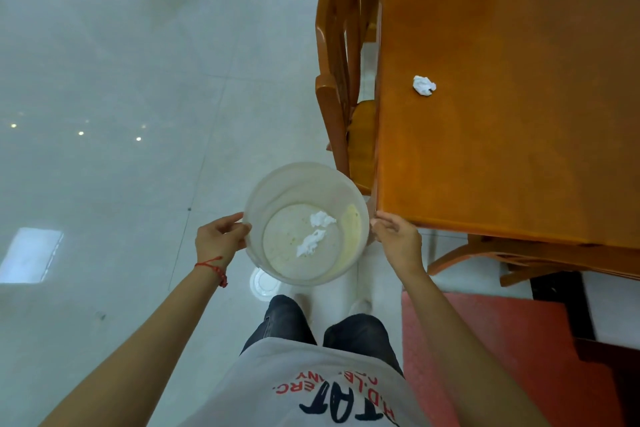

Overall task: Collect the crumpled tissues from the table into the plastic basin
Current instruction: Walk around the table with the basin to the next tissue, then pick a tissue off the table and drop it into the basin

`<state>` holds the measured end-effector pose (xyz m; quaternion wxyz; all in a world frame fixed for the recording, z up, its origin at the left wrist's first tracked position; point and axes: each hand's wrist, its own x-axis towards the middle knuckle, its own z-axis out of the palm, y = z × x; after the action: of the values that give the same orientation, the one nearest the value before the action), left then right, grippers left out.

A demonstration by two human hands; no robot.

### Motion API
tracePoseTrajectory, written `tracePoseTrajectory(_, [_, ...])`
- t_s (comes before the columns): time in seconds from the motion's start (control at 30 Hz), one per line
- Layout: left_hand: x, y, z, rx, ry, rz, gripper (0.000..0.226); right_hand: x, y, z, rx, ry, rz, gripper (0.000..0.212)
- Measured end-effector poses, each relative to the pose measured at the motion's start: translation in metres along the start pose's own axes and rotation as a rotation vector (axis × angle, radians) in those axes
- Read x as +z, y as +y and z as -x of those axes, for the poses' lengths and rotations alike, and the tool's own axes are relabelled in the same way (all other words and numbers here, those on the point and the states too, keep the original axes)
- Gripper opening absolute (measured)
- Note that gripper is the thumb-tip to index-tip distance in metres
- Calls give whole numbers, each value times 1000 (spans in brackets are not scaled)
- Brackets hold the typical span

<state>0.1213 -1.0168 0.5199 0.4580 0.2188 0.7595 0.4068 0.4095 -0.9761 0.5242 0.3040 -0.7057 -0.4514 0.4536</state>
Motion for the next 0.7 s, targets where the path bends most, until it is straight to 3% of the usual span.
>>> tracePoseTrajectory(0.7, [62, 13, -3, -69, 256, 76, 34, -78, -52, -158, -199, -81, 30, 34])
